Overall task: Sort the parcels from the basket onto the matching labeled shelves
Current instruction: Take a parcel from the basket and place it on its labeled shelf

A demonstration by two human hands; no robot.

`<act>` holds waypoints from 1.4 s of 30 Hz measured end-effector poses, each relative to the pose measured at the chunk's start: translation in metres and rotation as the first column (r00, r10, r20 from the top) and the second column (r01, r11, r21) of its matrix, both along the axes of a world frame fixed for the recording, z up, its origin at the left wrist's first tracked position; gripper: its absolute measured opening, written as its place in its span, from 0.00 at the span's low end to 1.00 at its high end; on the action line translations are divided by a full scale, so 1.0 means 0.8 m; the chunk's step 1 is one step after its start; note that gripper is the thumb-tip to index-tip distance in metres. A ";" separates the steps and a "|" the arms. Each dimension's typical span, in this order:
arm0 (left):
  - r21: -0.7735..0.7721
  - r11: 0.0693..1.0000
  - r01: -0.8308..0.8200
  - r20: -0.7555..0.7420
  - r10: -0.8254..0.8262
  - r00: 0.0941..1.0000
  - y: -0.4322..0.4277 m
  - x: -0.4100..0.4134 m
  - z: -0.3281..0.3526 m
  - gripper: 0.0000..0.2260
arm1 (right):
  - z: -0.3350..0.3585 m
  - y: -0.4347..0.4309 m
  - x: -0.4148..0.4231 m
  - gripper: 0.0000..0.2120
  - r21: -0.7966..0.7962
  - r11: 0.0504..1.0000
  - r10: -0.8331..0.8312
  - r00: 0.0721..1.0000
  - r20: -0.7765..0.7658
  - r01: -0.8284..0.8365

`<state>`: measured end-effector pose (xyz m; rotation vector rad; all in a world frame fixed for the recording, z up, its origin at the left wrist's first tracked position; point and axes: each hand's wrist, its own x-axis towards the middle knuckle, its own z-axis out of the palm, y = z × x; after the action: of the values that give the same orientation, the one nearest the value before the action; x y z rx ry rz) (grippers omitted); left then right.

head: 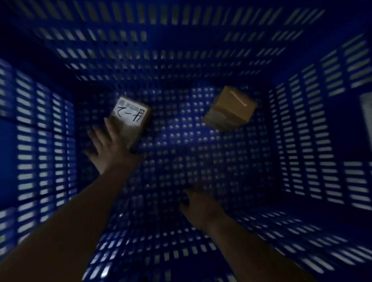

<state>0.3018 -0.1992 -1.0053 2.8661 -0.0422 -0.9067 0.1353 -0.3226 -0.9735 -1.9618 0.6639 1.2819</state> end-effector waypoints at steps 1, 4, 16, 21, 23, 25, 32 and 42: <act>-0.016 0.999 -0.037 0.008 0.037 0.999 -0.002 -0.001 -0.006 0.59 | -0.007 0.003 -0.004 0.25 0.022 0.999 -0.029 1.000 0.002 0.029; -0.063 0.989 -0.136 0.031 0.138 0.990 0.001 -0.002 -0.010 0.54 | -0.011 0.005 0.003 0.25 0.045 0.989 -0.146 0.980 0.138 0.141; -0.138 0.555 0.820 0.206 -0.794 0.572 0.062 0.013 0.085 0.45 | 0.066 -0.034 0.103 0.41 0.190 0.965 -0.213 0.964 0.160 0.182; -0.367 0.792 0.488 0.275 -0.408 0.870 0.052 0.001 0.171 0.47 | 0.158 -0.021 0.084 0.19 0.326 0.776 -0.586 0.808 0.058 0.540; -0.480 0.850 -0.218 -0.129 0.177 0.976 0.029 -0.018 0.216 0.35 | 0.207 -0.014 0.074 0.14 0.346 0.656 -0.719 0.695 0.019 0.670; -0.413 0.559 -0.719 -0.555 0.471 0.685 0.010 -0.043 0.262 0.22 | 0.255 -0.004 0.068 0.14 0.341 0.584 -0.782 0.623 -0.008 0.737; -0.514 0.541 -0.666 -0.652 0.257 0.713 -0.019 -0.105 0.461 0.16 | 0.448 -0.009 0.049 0.19 0.288 0.722 -0.686 0.705 0.181 0.629; -0.887 0.405 -0.222 -0.217 0.057 0.974 -0.068 -0.118 0.851 0.17 | 0.836 -0.033 0.012 0.14 0.138 0.676 -0.523 0.339 0.782 0.724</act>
<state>0.2070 -0.2536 -0.3248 1.7087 -0.2071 -0.7211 0.1446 -0.3494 -0.3043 -1.8584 0.9929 -0.2092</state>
